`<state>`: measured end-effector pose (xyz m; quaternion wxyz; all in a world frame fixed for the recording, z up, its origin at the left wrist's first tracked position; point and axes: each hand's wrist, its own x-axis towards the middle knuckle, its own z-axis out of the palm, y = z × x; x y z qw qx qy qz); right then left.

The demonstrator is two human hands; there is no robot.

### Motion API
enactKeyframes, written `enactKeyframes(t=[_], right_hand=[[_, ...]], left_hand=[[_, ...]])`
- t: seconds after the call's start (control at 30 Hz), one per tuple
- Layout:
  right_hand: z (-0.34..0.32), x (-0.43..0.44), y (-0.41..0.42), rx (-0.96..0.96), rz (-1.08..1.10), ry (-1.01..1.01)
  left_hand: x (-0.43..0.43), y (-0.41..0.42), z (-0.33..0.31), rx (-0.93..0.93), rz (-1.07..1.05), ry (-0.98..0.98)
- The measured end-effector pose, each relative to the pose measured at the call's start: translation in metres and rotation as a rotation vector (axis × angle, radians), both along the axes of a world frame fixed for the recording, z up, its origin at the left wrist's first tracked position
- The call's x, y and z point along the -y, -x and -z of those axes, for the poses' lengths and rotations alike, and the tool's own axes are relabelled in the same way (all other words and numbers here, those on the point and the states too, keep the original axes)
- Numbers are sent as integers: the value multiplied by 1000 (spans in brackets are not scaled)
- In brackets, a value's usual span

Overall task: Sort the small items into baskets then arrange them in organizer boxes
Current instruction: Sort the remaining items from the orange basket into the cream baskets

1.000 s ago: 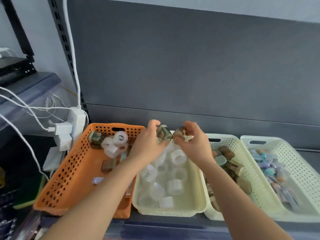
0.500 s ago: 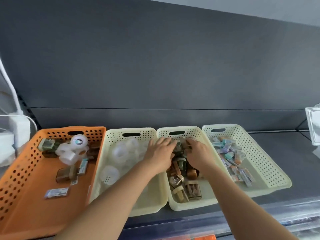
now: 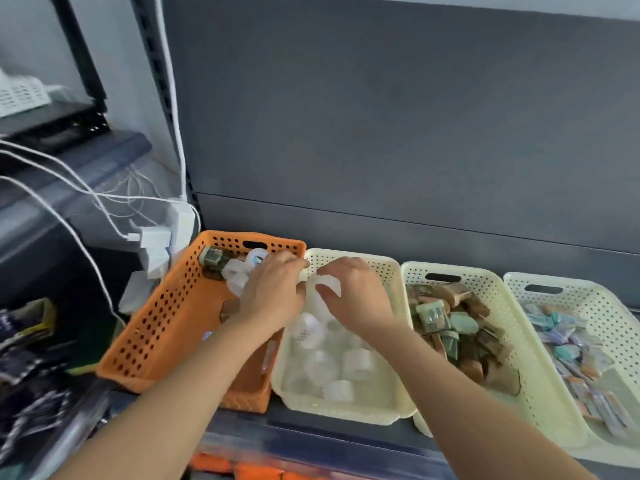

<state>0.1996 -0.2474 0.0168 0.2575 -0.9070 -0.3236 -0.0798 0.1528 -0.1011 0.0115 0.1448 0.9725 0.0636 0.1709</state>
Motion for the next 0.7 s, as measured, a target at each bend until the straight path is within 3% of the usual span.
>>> enactKeyframes(t=[0.13, 0.23, 0.33, 0.47, 0.57, 0.7], right_hand=[[3, -54, 7, 61, -142, 123], [12, -84, 4, 85, -120, 325], [21, -103, -3, 125, -46, 523], [28, -116, -12, 141, 24, 605], [31, -121, -16, 93, 52, 650], [36, -124, -18, 29, 58, 633]], left_hand=[[-54, 16, 18, -168, -151, -24], [-79, 19, 37, -283, -237, 23], [-93, 15, 50, -290, -268, 74], [-98, 5, 54, -246, -278, 156], [-104, 3, 52, -317, -327, 256], [-114, 5, 42, -522, -109, 387]])
